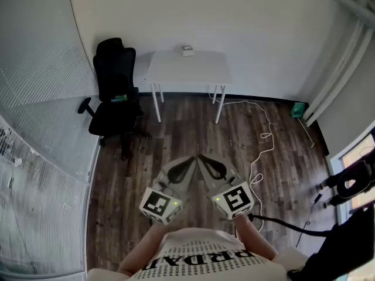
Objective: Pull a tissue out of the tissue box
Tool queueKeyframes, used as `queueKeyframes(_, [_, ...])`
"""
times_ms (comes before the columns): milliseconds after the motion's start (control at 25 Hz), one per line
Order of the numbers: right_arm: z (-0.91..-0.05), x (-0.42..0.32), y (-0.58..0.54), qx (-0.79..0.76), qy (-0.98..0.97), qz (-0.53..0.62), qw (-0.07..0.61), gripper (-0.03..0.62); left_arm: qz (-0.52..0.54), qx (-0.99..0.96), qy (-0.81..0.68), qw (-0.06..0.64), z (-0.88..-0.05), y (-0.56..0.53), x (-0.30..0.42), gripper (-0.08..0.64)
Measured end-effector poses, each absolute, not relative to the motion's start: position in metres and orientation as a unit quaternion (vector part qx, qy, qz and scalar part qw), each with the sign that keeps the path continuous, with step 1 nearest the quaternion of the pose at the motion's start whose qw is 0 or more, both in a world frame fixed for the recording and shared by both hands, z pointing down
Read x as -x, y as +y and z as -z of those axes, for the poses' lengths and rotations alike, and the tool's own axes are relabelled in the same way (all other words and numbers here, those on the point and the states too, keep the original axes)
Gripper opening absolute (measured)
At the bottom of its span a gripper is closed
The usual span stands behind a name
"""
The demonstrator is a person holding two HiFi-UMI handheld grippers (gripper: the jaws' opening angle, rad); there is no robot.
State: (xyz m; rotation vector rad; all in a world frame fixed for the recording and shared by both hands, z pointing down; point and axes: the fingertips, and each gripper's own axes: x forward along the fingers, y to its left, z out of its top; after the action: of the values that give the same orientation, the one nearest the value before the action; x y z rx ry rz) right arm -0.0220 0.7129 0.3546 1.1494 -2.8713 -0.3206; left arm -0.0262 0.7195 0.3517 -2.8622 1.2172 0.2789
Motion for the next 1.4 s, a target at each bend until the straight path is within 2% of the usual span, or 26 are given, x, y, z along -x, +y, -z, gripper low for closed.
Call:
queueKeyframes(880, [-0.368, 0.062, 0.74, -0.39, -0.914, 0.105, 0.037, 0.005, -0.081, 0.924, 0.373, 0.004, -0.366, 0.746, 0.066, -0.009])
queueKeyframes(1400, [-0.369, 0.041, 0.682, -0.372, -0.922, 0.105, 0.029, -0.002, -0.083, 0.918, 0.388, 0.016, -0.365, 0.688, 0.045, -0.009])
